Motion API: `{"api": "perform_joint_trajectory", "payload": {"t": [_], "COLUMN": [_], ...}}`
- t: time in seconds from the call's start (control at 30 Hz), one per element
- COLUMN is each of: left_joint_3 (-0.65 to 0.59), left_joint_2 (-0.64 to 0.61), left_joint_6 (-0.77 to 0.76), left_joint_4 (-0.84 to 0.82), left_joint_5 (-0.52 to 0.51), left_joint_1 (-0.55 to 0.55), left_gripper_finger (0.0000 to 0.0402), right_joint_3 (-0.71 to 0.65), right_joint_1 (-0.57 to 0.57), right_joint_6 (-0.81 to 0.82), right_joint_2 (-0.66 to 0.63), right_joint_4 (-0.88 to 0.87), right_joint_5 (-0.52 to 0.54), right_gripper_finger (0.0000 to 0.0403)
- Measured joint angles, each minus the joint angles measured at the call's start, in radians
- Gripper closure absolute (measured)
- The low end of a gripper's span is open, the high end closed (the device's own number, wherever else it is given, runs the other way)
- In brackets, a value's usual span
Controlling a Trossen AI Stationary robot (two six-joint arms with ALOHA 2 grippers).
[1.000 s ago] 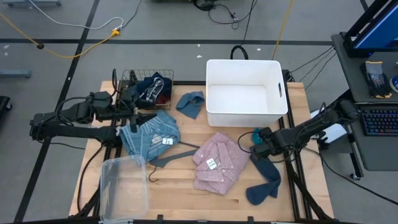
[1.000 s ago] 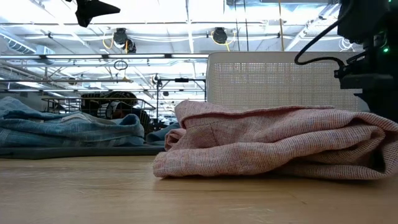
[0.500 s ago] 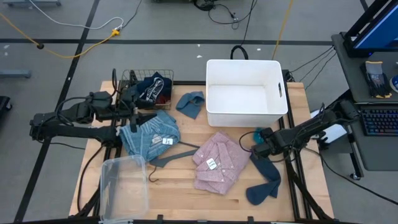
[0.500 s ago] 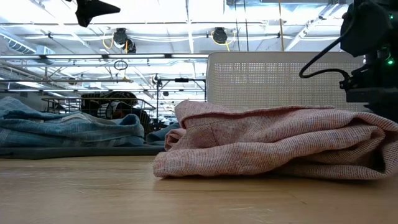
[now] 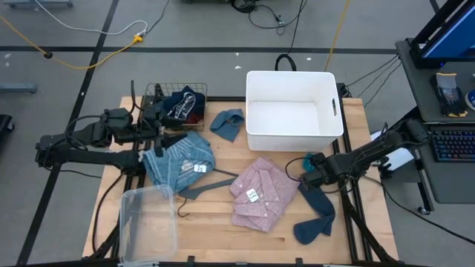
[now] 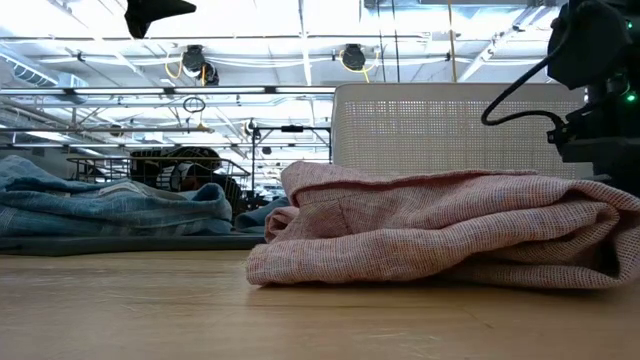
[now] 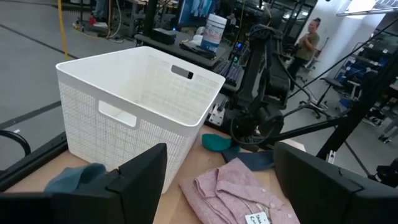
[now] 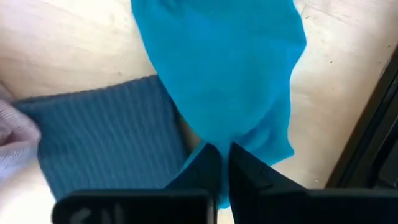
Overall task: Pick & Place Cloths
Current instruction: Put the bottom light blue sock into the transparent bin
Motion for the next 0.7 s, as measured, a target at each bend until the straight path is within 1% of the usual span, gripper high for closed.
{"api": "perform_joint_trajectory", "payload": {"t": [0.17, 0.27, 0.37, 0.43, 0.57, 0.6, 0.7], "left_joint_3": [0.0, 0.0, 0.0, 0.0, 0.0, 0.0, 0.0], "left_joint_2": [0.0, 0.0, 0.0, 0.0, 0.0, 0.0, 0.001], "left_joint_6": [0.001, 0.006, 0.006, 0.006, 0.014, 0.017, 0.029], "left_joint_4": [0.0, 0.0, -0.001, -0.002, -0.003, -0.003, -0.003], "left_joint_5": [0.0, 0.0, 0.0, 0.0, 0.0, 0.0, 0.0], "left_joint_1": [0.0, 0.0, 0.0, 0.0, 0.0, 0.0, 0.0], "left_gripper_finger": [0.0108, 0.0108, 0.0108, 0.0108, 0.0108, 0.0108, 0.0108], "right_joint_3": [0.04, 0.087, 0.147, 0.193, 0.278, 0.296, 0.325], "right_joint_1": [0.0, 0.001, 0.001, 0.001, 0.001, 0.001, 0.001], "right_joint_6": [-0.026, -0.042, -0.099, -0.168, -0.364, -0.404, -0.515], "right_joint_2": [-0.04, -0.069, -0.098, -0.12, -0.163, -0.177, -0.225], "right_joint_4": [-0.046, -0.096, -0.136, -0.134, -0.06, -0.021, 0.146], "right_joint_5": [0.013, 0.03, 0.026, 0.004, -0.079, -0.098, -0.104], "right_gripper_finger": [0.0398, 0.04, 0.04, 0.0401, 0.0401, 0.0402, 0.0402]}}
